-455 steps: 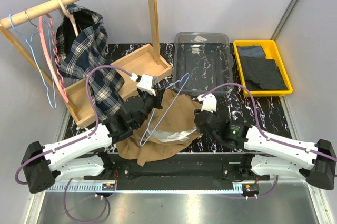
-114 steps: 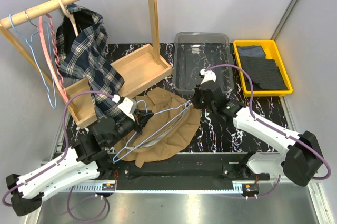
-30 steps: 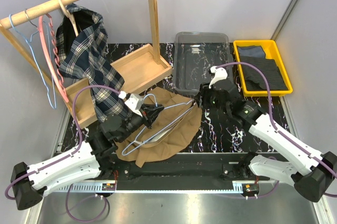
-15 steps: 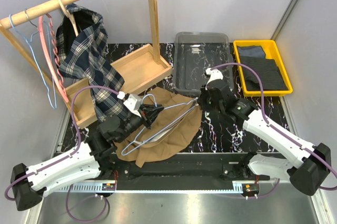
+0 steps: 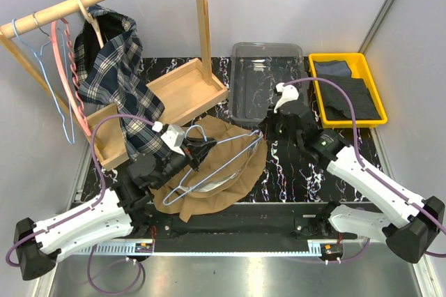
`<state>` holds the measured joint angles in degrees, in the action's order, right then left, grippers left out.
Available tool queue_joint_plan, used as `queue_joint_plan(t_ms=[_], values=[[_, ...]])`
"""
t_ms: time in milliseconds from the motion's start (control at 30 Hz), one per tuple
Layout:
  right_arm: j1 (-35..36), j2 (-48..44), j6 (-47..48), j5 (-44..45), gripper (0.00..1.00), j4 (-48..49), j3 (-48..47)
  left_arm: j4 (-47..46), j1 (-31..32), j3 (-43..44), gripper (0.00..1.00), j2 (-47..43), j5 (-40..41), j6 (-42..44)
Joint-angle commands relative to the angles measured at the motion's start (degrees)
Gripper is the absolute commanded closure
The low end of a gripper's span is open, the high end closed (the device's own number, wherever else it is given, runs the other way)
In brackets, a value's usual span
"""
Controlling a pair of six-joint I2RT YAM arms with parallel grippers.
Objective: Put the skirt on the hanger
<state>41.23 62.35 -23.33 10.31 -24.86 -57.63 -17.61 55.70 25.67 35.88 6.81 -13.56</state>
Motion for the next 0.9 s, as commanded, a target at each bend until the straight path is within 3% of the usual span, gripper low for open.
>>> queue_joint_plan(t_ms=[0,200,333,367,467,533,700,867], values=[[0.1,-0.6,1.9,-4.2,1.0,2.6,-3.7,-6.8,0.2,0.8,1.0,1.7,-2.7,-0.9],[0.1,0.3,2.6,-8.5,1.0,2.2,-4.2,-9.1,0.2,1.1,1.0,4.5,-2.8,-1.0],[0.1,-1.2,2.2,-4.3,1.0,0.7,-3.0,-8.9,0.2,1.5,1.0,5.0,-1.2,-0.9],[0.1,-1.6,2.3,-3.1,0.96,0.3,-2.7,-8.8,0.2,1.7,1.0,5.0,-0.7,-0.9],[0.0,-3.7,2.3,0.4,0.67,-1.0,-0.9,-7.8,0.2,1.5,1.0,4.0,1.8,-1.2],[0.1,-4.5,2.4,1.9,0.61,-1.4,0.5,-7.4,0.3,1.4,1.0,3.1,3.7,-1.6],[0.1,-4.6,3.4,3.4,0.71,0.9,4.2,-5.9,0.3,1.3,1.0,1.5,8.2,-2.3],[0.0,-4.2,5.5,2.9,0.74,8.9,7.8,-4.3,0.4,1.6,1.0,1.5,10.4,-3.0]])
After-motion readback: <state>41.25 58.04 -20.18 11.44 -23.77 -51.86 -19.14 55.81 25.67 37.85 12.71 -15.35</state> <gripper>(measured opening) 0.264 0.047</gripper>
